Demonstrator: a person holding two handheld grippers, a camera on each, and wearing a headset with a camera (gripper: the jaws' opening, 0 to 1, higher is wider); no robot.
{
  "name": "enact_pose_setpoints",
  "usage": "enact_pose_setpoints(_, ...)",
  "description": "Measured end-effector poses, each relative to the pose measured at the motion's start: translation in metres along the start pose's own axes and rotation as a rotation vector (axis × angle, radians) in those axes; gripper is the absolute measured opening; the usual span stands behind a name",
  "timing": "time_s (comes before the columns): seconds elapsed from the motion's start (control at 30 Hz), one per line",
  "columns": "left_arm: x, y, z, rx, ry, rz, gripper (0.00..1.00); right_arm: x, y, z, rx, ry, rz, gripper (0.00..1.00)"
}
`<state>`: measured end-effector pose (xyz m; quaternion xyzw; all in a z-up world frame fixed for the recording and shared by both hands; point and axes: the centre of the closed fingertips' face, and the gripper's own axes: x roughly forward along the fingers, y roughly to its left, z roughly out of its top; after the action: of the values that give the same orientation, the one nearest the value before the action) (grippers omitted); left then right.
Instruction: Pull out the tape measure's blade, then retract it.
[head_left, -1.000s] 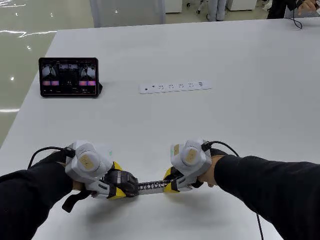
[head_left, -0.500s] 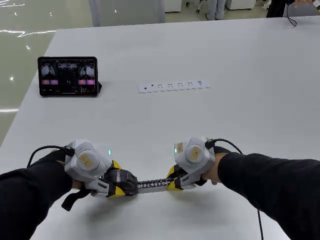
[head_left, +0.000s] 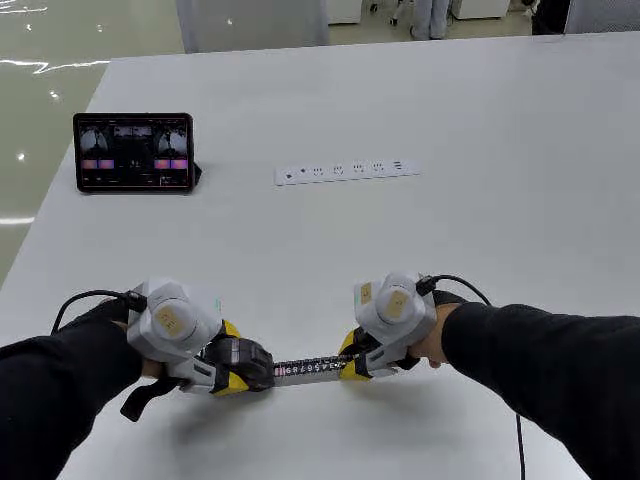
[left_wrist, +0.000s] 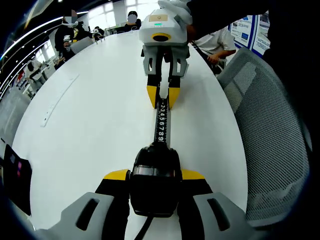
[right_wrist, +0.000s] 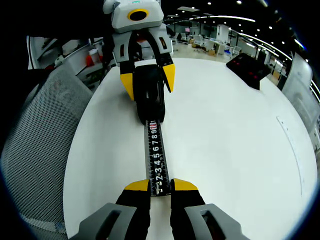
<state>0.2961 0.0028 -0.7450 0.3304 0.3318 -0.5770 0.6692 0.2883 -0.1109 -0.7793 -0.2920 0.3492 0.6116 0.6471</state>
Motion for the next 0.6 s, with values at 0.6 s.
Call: enact_pose_setpoints(0.6,0.0008,0.0,-0.0003,0.003,0.001,0.006,0.31,-0.0056,0.0014,-0.0085,0.006,0.009,-0.005,0.11)
